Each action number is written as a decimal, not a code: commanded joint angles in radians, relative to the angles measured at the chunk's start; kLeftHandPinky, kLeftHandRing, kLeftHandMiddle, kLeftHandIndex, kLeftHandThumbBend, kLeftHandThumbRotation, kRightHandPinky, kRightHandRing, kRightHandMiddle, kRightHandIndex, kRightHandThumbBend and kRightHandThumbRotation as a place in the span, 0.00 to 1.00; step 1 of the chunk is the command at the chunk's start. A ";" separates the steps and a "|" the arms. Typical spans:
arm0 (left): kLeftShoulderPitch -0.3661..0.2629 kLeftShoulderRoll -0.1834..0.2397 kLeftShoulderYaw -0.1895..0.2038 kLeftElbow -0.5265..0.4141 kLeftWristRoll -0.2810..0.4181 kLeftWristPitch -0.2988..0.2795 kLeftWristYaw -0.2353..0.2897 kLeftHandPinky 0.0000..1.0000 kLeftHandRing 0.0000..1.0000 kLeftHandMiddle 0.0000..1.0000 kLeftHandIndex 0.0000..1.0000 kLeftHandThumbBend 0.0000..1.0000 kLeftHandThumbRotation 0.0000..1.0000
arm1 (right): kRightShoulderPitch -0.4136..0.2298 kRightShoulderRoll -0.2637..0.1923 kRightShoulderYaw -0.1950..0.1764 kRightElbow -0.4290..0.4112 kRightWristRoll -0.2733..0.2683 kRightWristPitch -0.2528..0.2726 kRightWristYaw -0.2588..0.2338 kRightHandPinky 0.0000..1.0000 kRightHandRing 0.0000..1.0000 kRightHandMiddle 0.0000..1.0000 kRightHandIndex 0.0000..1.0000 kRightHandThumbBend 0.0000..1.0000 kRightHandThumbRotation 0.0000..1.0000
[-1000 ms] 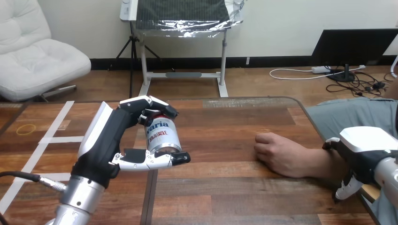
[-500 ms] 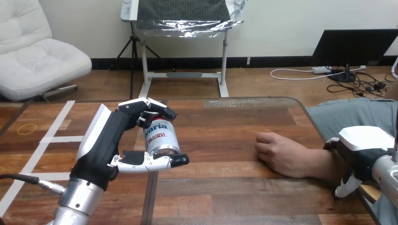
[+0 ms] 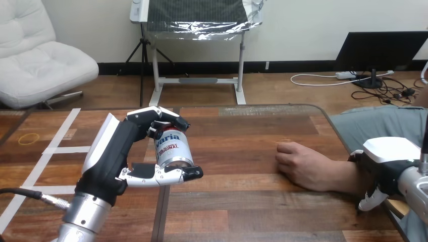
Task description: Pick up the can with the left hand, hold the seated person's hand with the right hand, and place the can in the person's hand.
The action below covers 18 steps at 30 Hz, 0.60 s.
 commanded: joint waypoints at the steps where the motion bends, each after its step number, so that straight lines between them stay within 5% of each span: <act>1: -0.035 0.002 0.016 -0.040 -0.025 -0.006 0.001 0.41 0.44 0.50 0.55 0.73 0.00 | -0.082 0.000 0.011 0.030 0.002 -0.001 -0.027 0.87 0.90 0.90 0.88 0.65 0.20; 18: -0.025 -0.002 0.018 -0.055 -0.028 0.007 -0.002 0.41 0.44 0.50 0.55 0.73 0.00 | -0.110 0.006 0.044 0.104 0.014 -0.033 -0.078 0.85 0.88 0.89 0.87 0.65 0.18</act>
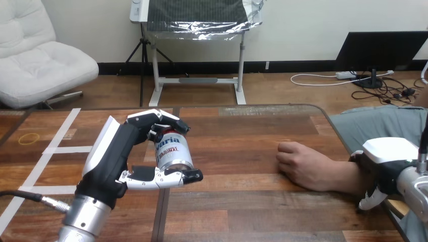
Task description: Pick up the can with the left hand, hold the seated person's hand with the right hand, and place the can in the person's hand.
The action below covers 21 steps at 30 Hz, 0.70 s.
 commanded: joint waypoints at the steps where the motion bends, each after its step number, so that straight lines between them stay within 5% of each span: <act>1: -0.036 -0.002 0.019 -0.056 -0.027 0.004 0.006 0.41 0.44 0.50 0.55 0.74 0.00 | -0.074 0.006 0.010 0.024 0.012 -0.014 -0.034 0.85 0.88 0.88 0.87 0.65 0.18; 11: -0.036 -0.003 0.020 -0.060 -0.028 0.011 0.007 0.40 0.44 0.50 0.55 0.74 0.00 | -0.090 0.026 0.016 0.065 0.034 -0.024 -0.066 0.82 0.86 0.87 0.85 0.64 0.15; 21: -0.038 -0.003 0.024 -0.064 -0.021 0.014 0.014 0.41 0.44 0.49 0.55 0.74 0.00 | -0.105 0.041 0.023 0.119 0.071 -0.055 -0.119 0.65 0.75 0.79 0.79 0.65 0.08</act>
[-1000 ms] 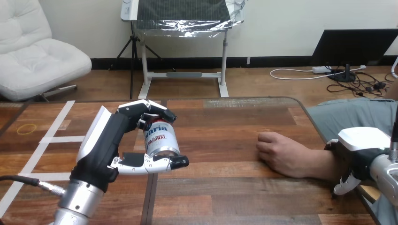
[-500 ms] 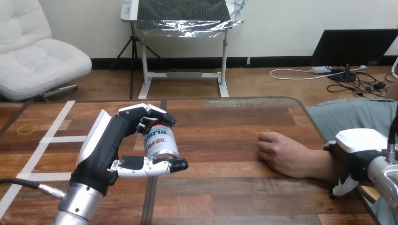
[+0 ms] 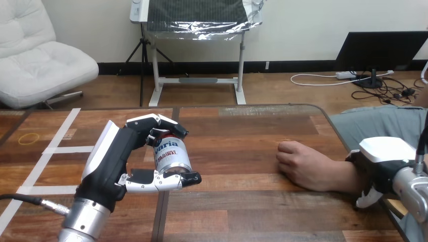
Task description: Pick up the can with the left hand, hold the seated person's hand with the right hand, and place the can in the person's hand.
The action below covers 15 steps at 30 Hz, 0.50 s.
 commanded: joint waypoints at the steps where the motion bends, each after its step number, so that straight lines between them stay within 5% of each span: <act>1: -0.051 -0.003 0.024 -0.063 -0.021 -0.005 0.016 0.41 0.44 0.49 0.55 0.74 0.00 | -0.075 0.020 0.008 0.035 0.024 -0.021 -0.037 0.63 0.73 0.78 0.78 0.65 0.07; 15: -0.056 0.001 0.028 -0.061 -0.031 -0.004 0.009 0.41 0.44 0.50 0.55 0.74 0.00 | -0.090 0.040 0.005 0.110 0.081 -0.083 -0.117 0.47 0.55 0.61 0.68 0.68 0.00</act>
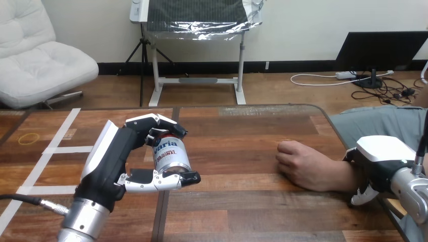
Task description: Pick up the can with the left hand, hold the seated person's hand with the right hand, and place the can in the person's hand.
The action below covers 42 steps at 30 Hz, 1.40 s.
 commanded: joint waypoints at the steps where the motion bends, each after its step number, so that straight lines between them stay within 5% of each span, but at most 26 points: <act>1: -0.056 0.002 0.025 -0.060 -0.033 -0.007 0.008 0.41 0.44 0.50 0.55 0.73 0.00 | -0.069 0.030 0.005 0.031 0.025 -0.015 -0.034 0.45 0.53 0.59 0.67 0.69 0.00; 14: -0.066 0.006 0.029 -0.048 -0.038 -0.020 0.004 0.41 0.44 0.50 0.55 0.73 0.00 | -0.082 0.041 0.009 0.087 0.056 -0.042 -0.074 0.21 0.27 0.36 0.56 0.73 0.00; 42: -0.083 0.016 0.024 -0.046 -0.027 0.001 -0.004 0.39 0.44 0.50 0.56 0.73 0.00 | -0.067 0.029 -0.009 0.057 0.084 -0.011 -0.072 0.37 0.44 0.50 0.52 0.75 0.00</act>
